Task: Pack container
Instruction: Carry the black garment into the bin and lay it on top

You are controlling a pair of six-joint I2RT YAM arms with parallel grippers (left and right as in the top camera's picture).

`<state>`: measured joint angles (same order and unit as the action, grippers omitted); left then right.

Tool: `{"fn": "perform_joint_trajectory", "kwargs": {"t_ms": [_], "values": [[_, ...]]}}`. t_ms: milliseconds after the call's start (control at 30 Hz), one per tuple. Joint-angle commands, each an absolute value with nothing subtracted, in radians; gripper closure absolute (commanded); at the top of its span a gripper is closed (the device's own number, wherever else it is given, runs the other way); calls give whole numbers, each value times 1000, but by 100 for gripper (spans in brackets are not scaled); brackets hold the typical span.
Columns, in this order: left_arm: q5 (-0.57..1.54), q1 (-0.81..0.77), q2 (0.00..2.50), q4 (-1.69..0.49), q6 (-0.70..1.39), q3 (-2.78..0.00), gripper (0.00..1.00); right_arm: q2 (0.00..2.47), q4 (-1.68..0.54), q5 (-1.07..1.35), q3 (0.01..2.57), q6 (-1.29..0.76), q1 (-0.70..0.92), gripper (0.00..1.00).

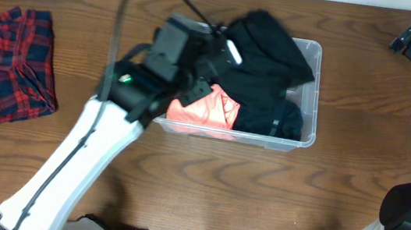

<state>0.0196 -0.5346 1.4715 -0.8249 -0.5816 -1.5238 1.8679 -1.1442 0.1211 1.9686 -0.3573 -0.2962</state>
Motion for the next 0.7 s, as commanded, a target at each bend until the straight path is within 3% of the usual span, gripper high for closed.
{"fn": "perform_joint_trajectory", "kwargs": {"t_ms": [0, 433, 633, 667], "values": [[7, -566, 1523, -788, -591, -1551, 94, 1877, -1145, 124, 1974, -370, -296, 1], [7, -596, 1759, -749, -591, -1551, 93, 1877, -1145, 124, 1974, -370, -296, 1], [7, -596, 1757, -723, -591, -1551, 33, 1877, -1145, 124, 1974, -370, -296, 1], [7, -596, 1747, -718, -591, -1551, 29, 1877, -1145, 124, 1974, -370, -296, 1]]}}
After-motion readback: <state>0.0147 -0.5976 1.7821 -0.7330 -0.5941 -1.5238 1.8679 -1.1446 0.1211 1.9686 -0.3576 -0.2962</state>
